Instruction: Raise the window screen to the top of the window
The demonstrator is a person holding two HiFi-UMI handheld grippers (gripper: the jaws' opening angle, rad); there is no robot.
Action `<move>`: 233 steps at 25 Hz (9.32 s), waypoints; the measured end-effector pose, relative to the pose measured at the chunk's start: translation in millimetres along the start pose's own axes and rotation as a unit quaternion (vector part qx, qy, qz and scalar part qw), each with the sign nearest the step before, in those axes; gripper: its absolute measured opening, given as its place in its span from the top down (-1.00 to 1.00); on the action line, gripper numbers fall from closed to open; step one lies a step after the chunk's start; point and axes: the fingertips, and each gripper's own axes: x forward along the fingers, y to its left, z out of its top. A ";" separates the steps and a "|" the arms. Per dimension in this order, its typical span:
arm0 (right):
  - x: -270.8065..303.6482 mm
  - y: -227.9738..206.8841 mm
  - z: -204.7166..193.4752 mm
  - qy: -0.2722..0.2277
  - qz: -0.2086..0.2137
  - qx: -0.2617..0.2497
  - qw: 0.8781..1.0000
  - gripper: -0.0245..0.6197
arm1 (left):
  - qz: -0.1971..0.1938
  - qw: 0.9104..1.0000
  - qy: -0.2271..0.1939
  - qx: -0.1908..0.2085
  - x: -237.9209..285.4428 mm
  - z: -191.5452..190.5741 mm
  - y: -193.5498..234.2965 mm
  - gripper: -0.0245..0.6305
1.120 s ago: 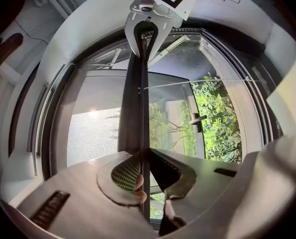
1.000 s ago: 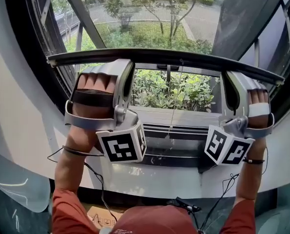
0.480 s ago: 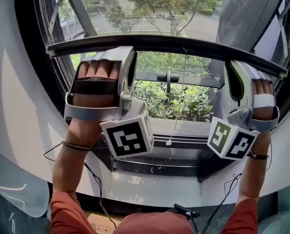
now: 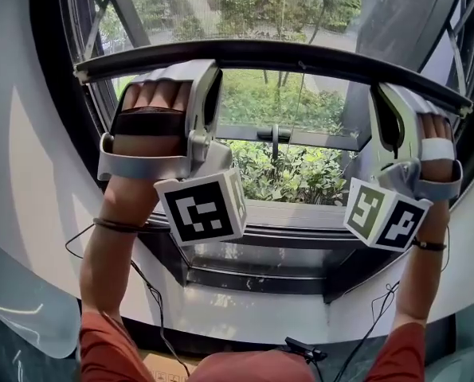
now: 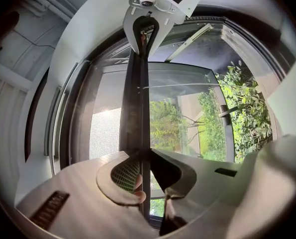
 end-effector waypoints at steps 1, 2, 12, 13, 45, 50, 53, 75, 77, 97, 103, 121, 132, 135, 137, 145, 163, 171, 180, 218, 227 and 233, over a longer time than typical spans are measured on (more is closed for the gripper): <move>1.4 -3.1 -0.3 0.000 -0.005 0.000 1.000 0.77 | 0.005 1.000 0.001 0.000 1.1 0.0 3.5 0.72; 3.6 -7.3 -0.2 0.000 -0.009 0.000 1.000 0.77 | 0.010 1.000 0.002 0.002 2.9 -0.2 8.9 0.72; 29.6 -56.1 -0.9 0.001 -0.039 -0.008 0.999 0.79 | 0.048 0.999 0.007 0.005 25.8 -2.6 59.6 0.71; 31.1 -59.5 -1.1 0.001 -0.041 -0.010 0.999 0.79 | 0.049 0.999 0.008 0.006 27.1 -2.6 62.7 0.71; 91.4 -160.6 -6.3 0.006 -0.100 -0.037 0.994 0.82 | 0.099 0.995 0.010 -0.019 80.7 -3.4 158.8 0.71; 98.5 -170.1 -7.1 0.007 -0.103 -0.042 0.994 0.82 | 0.115 0.993 0.005 -0.017 86.9 -3.7 169.2 0.71; 103.5 -178.5 -7.8 0.009 -0.104 -0.049 0.993 0.82 | 0.115 0.993 0.010 -0.011 91.6 -4.7 177.8 0.71; 154.0 -268.5 -12.3 0.038 -0.121 -0.077 0.989 0.81 | 0.159 0.987 0.033 -0.006 134.7 -7.7 276.2 0.71; 158.7 -273.1 -12.9 0.041 -0.120 -0.074 0.989 0.80 | 0.161 0.986 0.034 -0.009 137.6 -7.7 283.1 0.70; 168.1 -292.4 -12.9 0.042 -0.138 -0.056 0.988 0.79 | 0.162 0.986 0.037 -0.029 145.3 -7.3 298.2 0.70; 164.7 -292.2 -11.9 0.041 -0.134 -0.041 0.989 0.77 | 0.180 0.982 0.031 -0.041 141.5 -7.1 293.5 0.67; 94.8 -229.8 8.3 -0.073 -0.128 0.149 0.978 0.70 | 0.171 0.970 -0.072 -0.155 66.0 23.3 211.3 0.63; 35.7 -178.8 19.1 -0.109 -0.126 0.232 0.958 0.70 | 0.182 0.938 -0.140 -0.260 -12.6 31.7 179.6 0.63; 22.4 -161.1 18.0 -0.112 -0.119 0.248 0.955 0.70 | 0.184 0.928 -0.150 -0.286 -28.1 30.1 167.3 0.63; 13.8 -150.8 19.0 -0.116 -0.114 0.261 0.951 0.70 | 0.180 0.921 -0.154 -0.308 -35.9 27.1 156.7 0.63; -17.1 -113.8 25.2 -0.147 -0.110 0.322 0.929 0.70 | 0.150 0.891 -0.150 -0.401 -50.9 11.6 102.0 0.63; -59.9 37.4 -3.4 -0.101 -0.035 0.524 0.845 0.70 | 0.000 0.825 -0.068 -0.562 -74.5 -7.3 -80.9 0.63; -105.2 123.7 0.4 -0.049 0.025 0.586 0.809 0.70 | -0.048 0.792 -0.026 -0.609 -100.9 -9.3 -157.0 0.63; -142.7 197.3 13.2 0.002 0.104 0.634 0.766 0.70 | -0.113 0.766 0.010 -0.633 -144.0 -6.2 -224.5 0.63; -192.1 262.1 29.3 0.045 0.155 0.661 0.733 0.90 | -0.167 0.729 0.045 -0.662 -184.9 2.6 -275.6 0.91; -187.4 253.8 34.9 0.028 0.156 0.655 0.739 0.89 | -0.165 0.720 0.029 -0.674 -182.5 12.0 -269.1 0.91; -182.6 244.3 34.7 0.023 0.149 0.656 0.740 0.89 | -0.152 0.737 0.002 -0.659 -173.7 14.1 -255.9 0.91</move>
